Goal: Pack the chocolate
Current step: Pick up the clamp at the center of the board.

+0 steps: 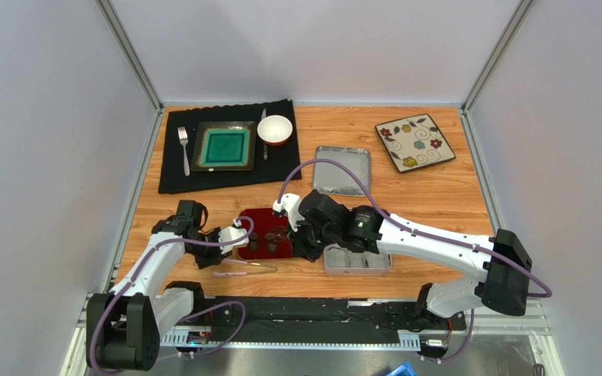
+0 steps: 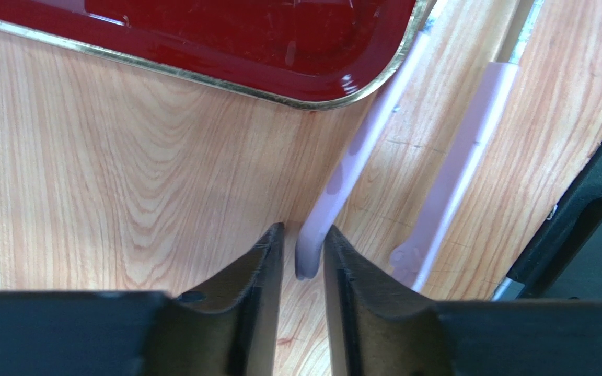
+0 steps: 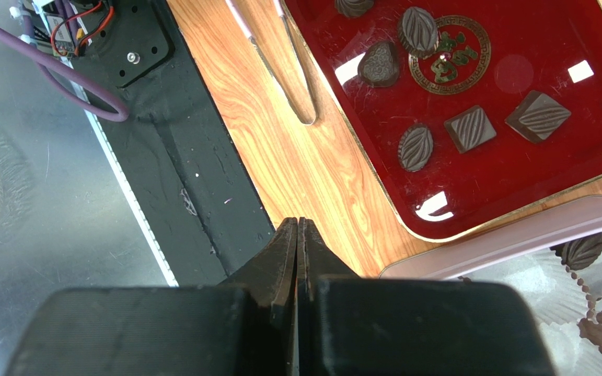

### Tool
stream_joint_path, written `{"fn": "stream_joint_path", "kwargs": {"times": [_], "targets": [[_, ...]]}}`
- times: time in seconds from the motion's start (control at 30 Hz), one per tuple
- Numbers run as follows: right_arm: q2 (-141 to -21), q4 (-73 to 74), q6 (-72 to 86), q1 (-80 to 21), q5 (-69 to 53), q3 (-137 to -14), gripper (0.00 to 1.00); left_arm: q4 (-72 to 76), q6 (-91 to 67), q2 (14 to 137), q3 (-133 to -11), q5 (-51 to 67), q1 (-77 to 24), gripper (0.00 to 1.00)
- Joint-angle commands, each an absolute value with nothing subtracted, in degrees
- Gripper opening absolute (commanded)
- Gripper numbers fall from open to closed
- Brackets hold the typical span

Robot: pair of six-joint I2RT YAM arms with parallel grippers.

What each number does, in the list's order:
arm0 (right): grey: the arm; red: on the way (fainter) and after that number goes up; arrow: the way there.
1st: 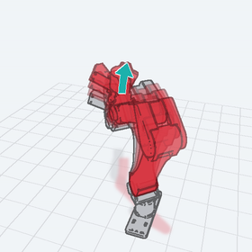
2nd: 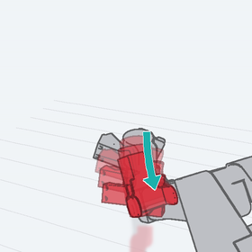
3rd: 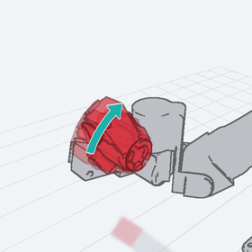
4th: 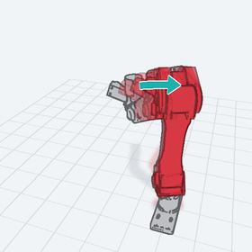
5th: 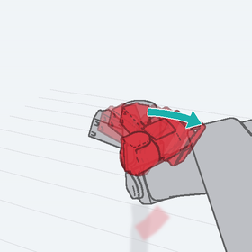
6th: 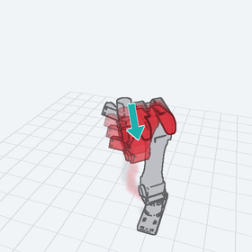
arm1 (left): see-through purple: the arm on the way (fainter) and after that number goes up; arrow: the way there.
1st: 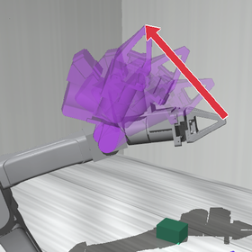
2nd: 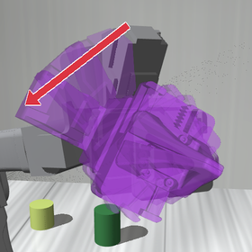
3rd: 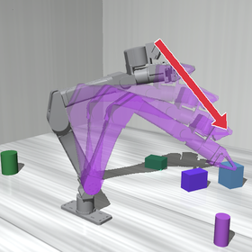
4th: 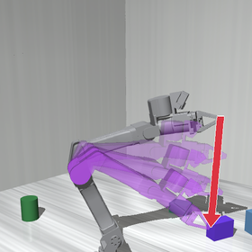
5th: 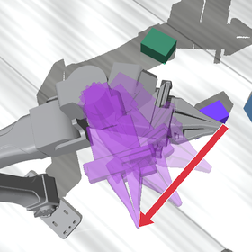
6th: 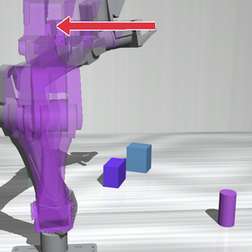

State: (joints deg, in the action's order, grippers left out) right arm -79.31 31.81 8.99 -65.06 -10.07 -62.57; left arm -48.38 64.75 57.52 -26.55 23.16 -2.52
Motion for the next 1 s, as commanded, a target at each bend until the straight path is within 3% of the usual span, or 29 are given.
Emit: {"fn": "stream_joint_path", "kwargs": {"times": [0.0, 0.1, 0.27, 0.7, 0.8, 0.83, 0.87, 0.9, 0.97], "targets": [[-76.1, 29.0, 10.3, -64.6, -8.9, -61.6, 0.00, -51.4, 65.4, 56.9, -25.8, 25.8, -2.3, 0.30], [-75.5, 28.9, 10.6, -64.7, -8.8, -61.3, 0.00, -54.1, 66.4, 55.6, -27.5, 27.5, -2.3, 0.14], [-75.0, 28.6, 11.0, -64.7, -8.5, -61.0, 0.00, -60.0, 69.3, 52.8, -30.8, 30.1, -2.3, 0.02], [-70.8, 29.0, 11.3, -63.8, -6.2, -60.9, 0.04, -69.2, 70.8, 48.1, -41.0, 36.7, -2.3, 0.00], [-66.0, 27.2, 12.0, -62.8, -6.2, -60.5, 0.32, -67.1, 65.2, 48.0, -45.5, 43.0, -2.3, 0.00], [-64.4, 24.0, 12.3, -62.8, -6.3, -58.8, 0.51, -66.2, 63.5, 48.2, -47.1, 45.1, -2.3, 0.00], [-62.7, 22.3, 12.6, -62.5, -6.3, -57.7, 0.61, -65.1, 61.3, 48.3, -47.7, 47.3, -2.3, 0.00], [-59.0, 20.5, 12.8, -62.1, -6.2, -56.7, 0.82, -62.1, 56.1, 48.6, -48.1, 52.1, -2.3, 0.00], [-56.3, 16.8, 13.8, -61.3, -7.0, -54.5, 0.97, -58.6, 50.7, 49.3, -48.7, 56.9, -2.3, 0.00]]}}
